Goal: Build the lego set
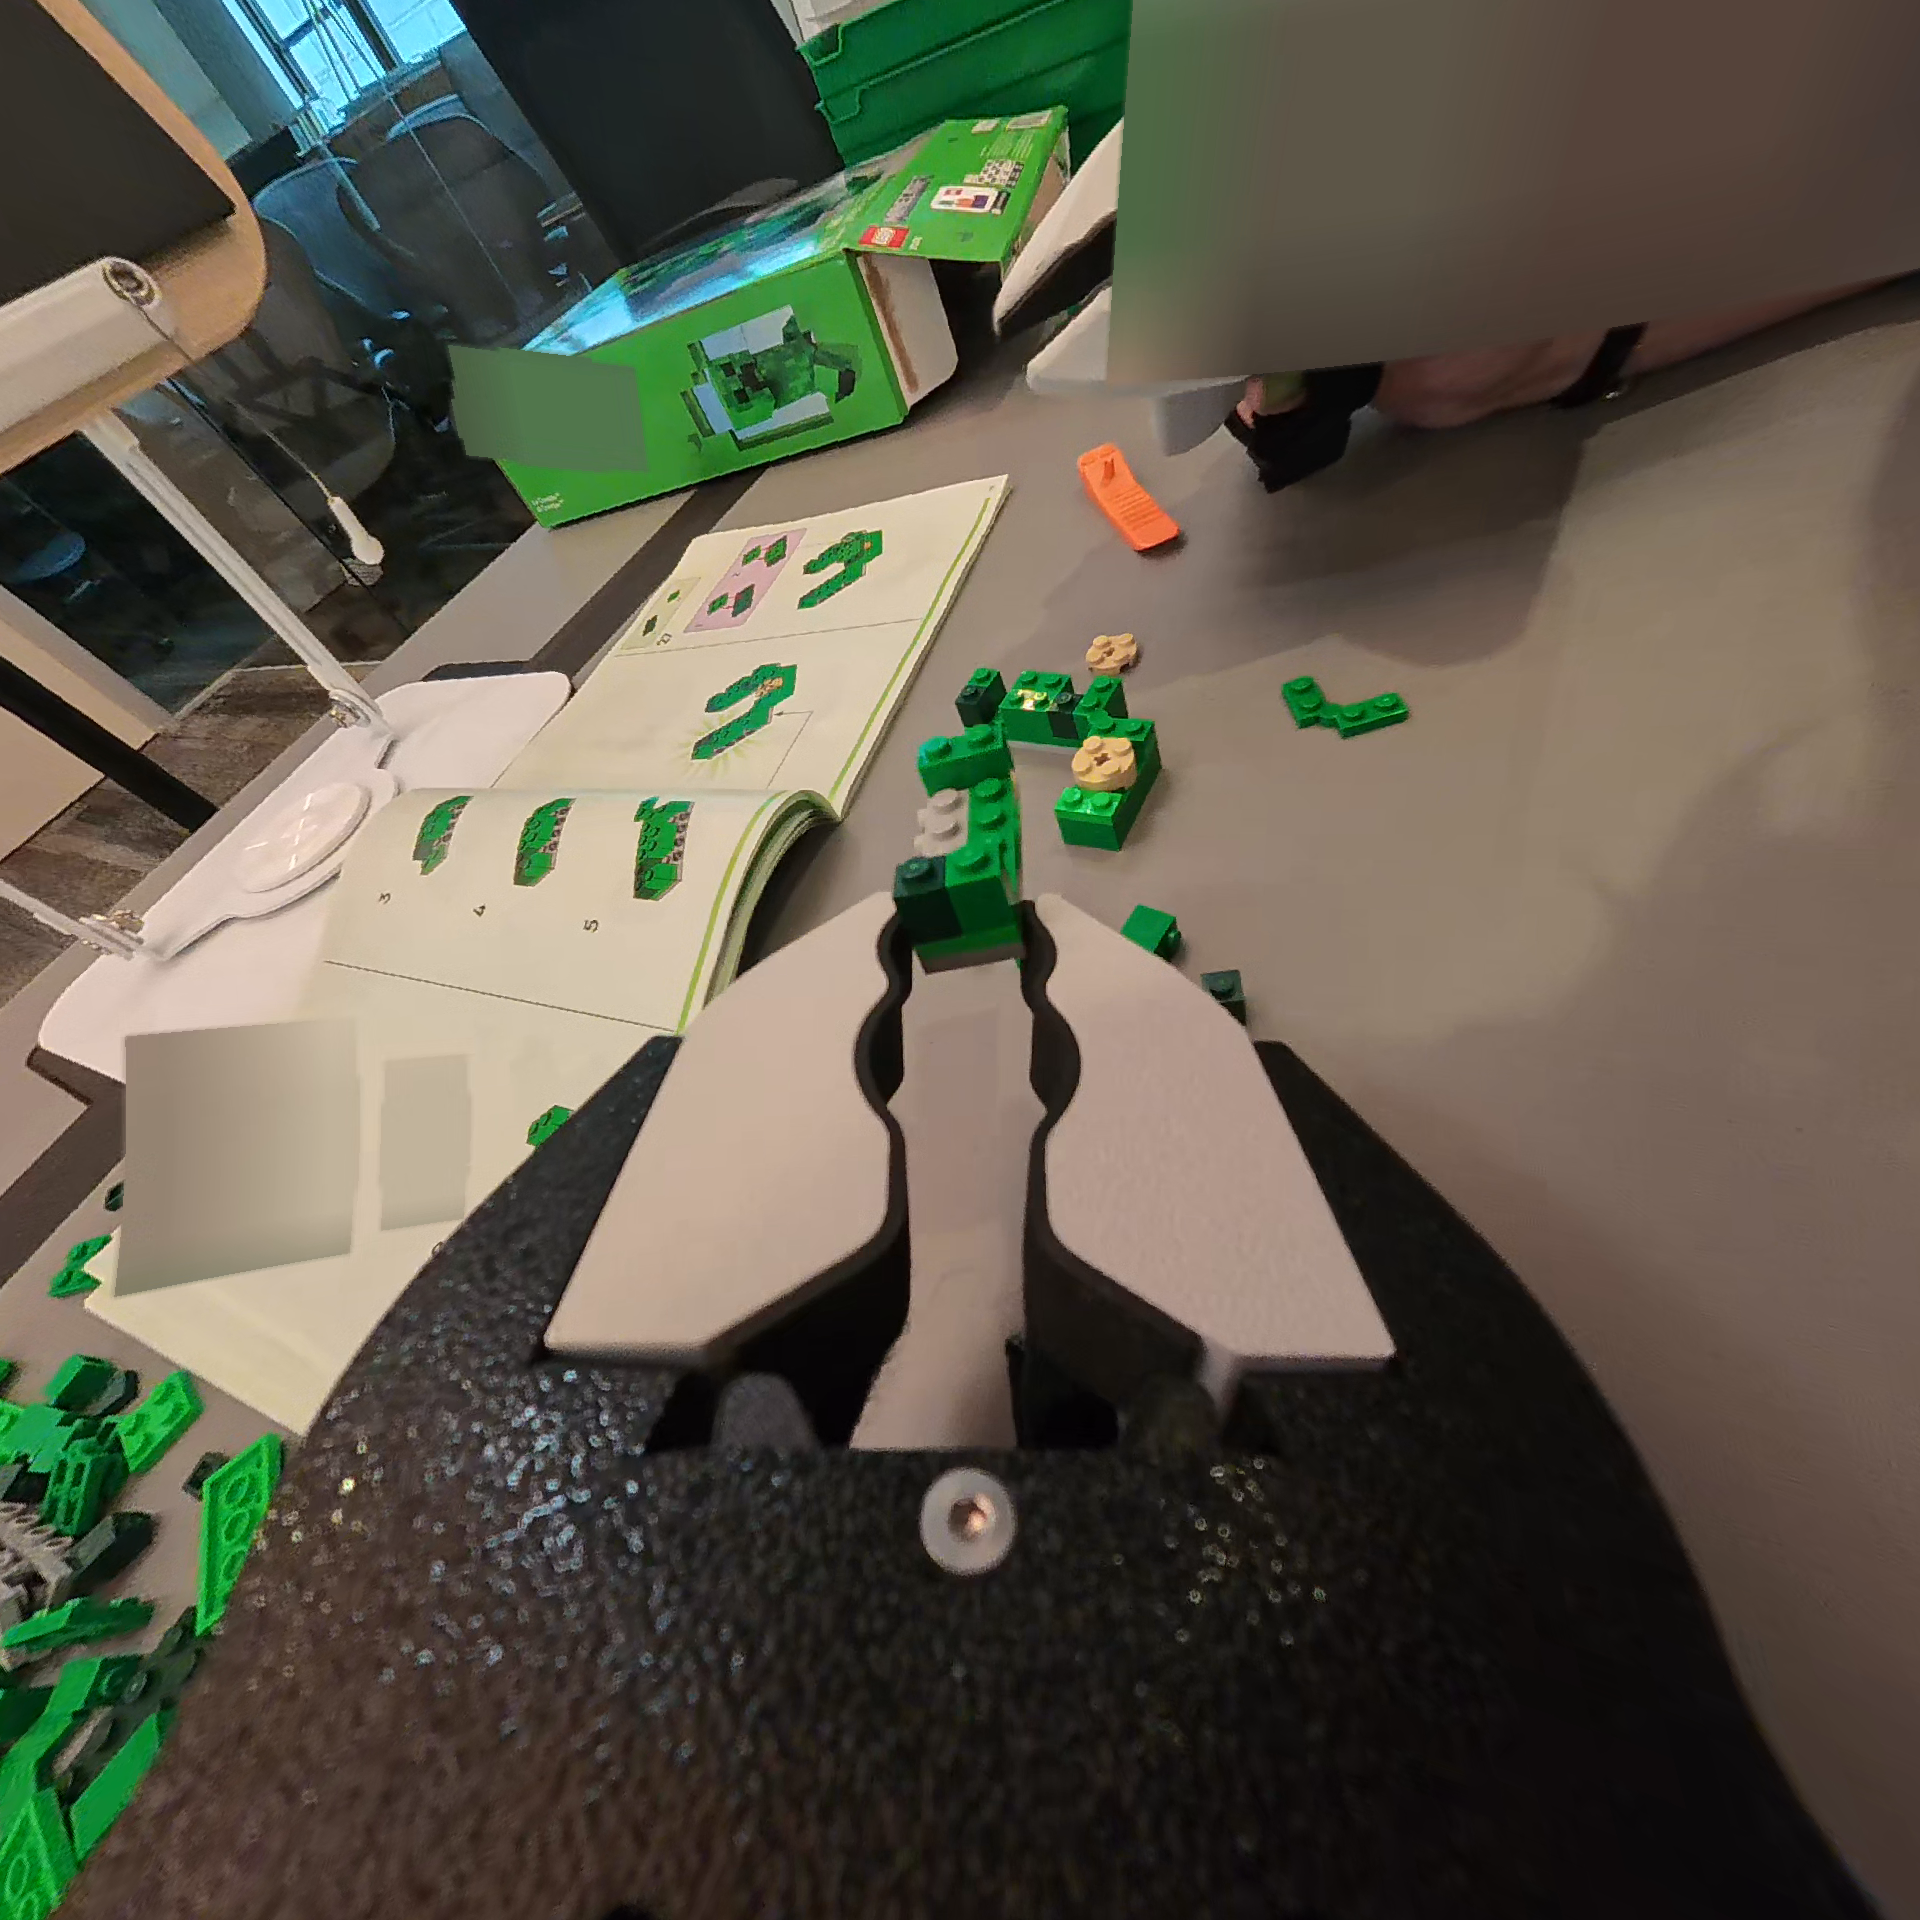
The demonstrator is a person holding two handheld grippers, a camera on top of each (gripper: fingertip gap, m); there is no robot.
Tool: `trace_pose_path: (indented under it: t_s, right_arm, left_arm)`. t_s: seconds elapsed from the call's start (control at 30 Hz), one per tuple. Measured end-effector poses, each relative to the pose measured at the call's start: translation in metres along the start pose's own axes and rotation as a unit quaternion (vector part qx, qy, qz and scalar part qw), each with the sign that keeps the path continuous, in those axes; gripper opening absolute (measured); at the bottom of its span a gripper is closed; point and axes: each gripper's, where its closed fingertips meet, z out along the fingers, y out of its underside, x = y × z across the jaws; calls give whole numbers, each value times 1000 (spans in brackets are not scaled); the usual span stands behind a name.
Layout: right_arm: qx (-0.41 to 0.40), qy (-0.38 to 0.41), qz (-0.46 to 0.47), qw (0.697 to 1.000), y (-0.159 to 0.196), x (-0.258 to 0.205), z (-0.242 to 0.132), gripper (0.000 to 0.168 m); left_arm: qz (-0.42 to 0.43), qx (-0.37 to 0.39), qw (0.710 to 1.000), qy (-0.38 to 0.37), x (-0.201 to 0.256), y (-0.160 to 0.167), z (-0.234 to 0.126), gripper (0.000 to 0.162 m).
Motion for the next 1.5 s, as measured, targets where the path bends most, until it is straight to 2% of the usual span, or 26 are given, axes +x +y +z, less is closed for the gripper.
trace_pose_path:
  t_s: [0.43, 1.5]
  right_arm:
    - [-3, -5, 0, 1000, 1, -2, 1, 12]
    - [-5, -15, -2, 1000, 3, -5, 2, 7]
  left_arm:
    - [-7, 6, 1000, -28, -7, -1, -2, 19]
    - [-2, 1, 999, -39, -10, 0, -1, 19]
